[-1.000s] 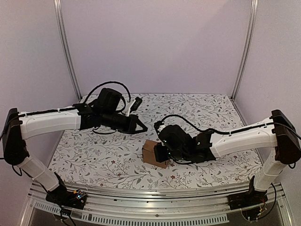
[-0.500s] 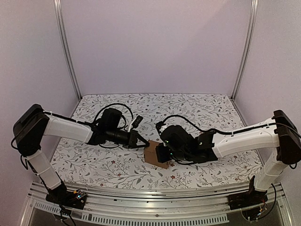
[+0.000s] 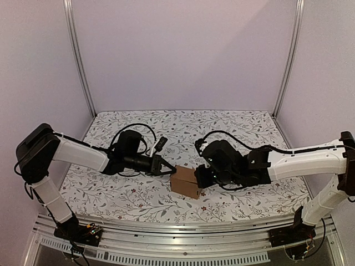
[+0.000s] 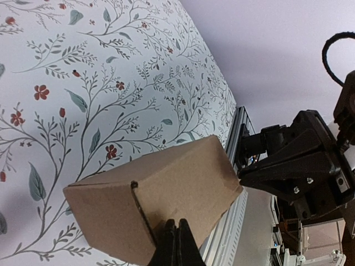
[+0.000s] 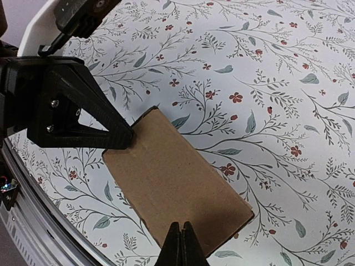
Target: Fold the paper box
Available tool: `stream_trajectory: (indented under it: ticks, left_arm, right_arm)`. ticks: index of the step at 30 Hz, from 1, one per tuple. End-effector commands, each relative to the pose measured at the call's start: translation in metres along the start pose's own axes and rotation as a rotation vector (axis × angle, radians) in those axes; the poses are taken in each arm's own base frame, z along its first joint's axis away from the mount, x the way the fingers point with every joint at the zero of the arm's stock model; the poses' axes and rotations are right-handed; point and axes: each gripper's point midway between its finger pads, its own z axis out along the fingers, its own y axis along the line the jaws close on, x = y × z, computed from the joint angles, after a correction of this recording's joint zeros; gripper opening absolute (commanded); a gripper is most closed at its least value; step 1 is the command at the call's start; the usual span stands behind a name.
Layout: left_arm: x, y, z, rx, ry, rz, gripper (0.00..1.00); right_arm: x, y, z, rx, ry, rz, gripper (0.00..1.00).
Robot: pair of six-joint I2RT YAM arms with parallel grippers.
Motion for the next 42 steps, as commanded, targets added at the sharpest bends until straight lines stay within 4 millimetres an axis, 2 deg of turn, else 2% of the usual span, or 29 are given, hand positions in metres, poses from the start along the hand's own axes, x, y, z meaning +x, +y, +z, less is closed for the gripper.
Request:
stream_trajectory:
  ticks: [1, 7, 21, 24, 29, 32, 34, 42]
  left_arm:
    - [0.065, 0.056, 0.0, -0.193, 0.175, -0.176, 0.0]
    - [0.065, 0.054, 0.0, -0.189, 0.178, -0.175, 0.0]
    - [0.062, 0.051, -0.002, -0.186, 0.175, -0.172, 0.0]
    - [0.062, 0.051, -0.002, -0.186, 0.175, -0.17, 0.0]
    - [0.062, 0.052, -0.001, -0.189, 0.177, -0.172, 0.0]
    - [0.063, 0.052, -0.001, -0.189, 0.179, -0.175, 0.0]
    - [0.063, 0.052, -0.001, -0.189, 0.18, -0.176, 0.0]
    - [0.057, 0.046, -0.002, -0.181, 0.169, -0.164, 0.0]
  right_arm:
    - [-0.007, -0.013, -0.023, 0.024, -0.003, -0.009, 0.0]
    - [-0.014, -0.018, -0.028, 0.036, -0.011, -0.013, 0.0]
    - [-0.008, -0.007, -0.007, 0.021, 0.04, -0.031, 0.0]
    - [0.01, -0.014, 0.0, 0.034, 0.083, -0.026, 0.0]
    - [0.061, -0.028, 0.021, 0.046, 0.193, 0.02, 0.0]
    - [0.073, -0.035, 0.022, 0.065, 0.214, 0.033, 0.0]
    - [0.066, -0.037, 0.018, 0.074, 0.189, 0.038, 0.0]
    - [0.007, -0.021, -0.009, 0.064, 0.067, -0.01, 0.0]
